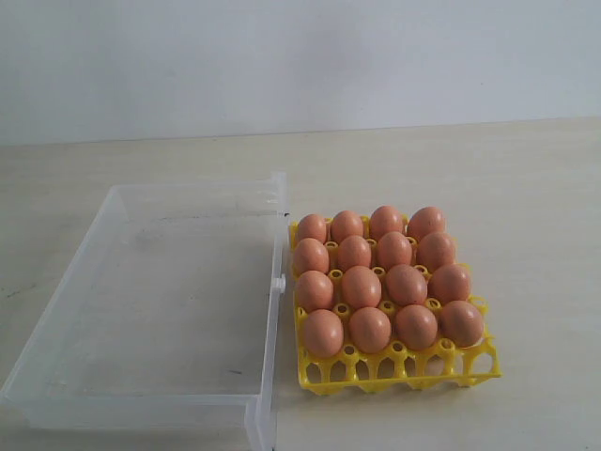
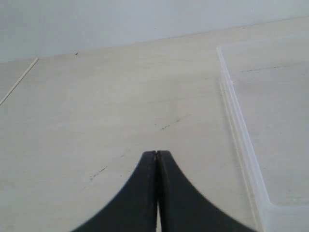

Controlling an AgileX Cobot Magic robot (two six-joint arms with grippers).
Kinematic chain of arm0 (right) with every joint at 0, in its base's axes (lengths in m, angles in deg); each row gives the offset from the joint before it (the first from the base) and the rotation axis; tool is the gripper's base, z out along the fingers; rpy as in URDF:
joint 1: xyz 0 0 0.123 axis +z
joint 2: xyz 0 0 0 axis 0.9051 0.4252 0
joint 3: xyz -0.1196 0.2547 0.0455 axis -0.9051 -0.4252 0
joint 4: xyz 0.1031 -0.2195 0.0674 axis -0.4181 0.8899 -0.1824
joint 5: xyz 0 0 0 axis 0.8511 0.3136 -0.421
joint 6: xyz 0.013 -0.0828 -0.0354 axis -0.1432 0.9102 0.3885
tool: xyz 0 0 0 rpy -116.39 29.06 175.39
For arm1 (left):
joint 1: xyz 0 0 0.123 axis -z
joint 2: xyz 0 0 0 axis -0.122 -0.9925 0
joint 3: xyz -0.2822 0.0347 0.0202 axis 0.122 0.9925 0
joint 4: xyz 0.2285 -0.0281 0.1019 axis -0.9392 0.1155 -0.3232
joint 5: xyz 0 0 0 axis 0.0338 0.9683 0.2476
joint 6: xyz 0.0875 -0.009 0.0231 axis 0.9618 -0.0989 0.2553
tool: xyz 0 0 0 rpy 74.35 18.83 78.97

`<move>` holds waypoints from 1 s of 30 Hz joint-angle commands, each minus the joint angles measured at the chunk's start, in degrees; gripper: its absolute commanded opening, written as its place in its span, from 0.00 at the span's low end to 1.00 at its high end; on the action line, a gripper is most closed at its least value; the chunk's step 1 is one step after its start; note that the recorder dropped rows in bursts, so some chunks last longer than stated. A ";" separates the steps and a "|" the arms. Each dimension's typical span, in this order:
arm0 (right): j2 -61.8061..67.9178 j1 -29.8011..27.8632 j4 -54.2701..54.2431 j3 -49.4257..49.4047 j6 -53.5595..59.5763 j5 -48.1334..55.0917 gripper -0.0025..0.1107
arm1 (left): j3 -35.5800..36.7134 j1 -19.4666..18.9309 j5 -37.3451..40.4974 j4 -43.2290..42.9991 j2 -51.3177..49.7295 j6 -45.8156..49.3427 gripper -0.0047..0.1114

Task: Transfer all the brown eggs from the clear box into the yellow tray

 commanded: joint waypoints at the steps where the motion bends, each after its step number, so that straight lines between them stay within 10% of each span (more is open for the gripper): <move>1: -0.35 -0.19 -0.13 -0.29 0.05 0.02 0.02 | -0.23 0.32 -0.52 0.14 0.32 -0.25 0.04; 30: -0.35 -4.44 -0.13 -0.29 0.03 0.02 0.02 | -0.23 0.32 -0.52 0.14 0.32 -0.25 0.04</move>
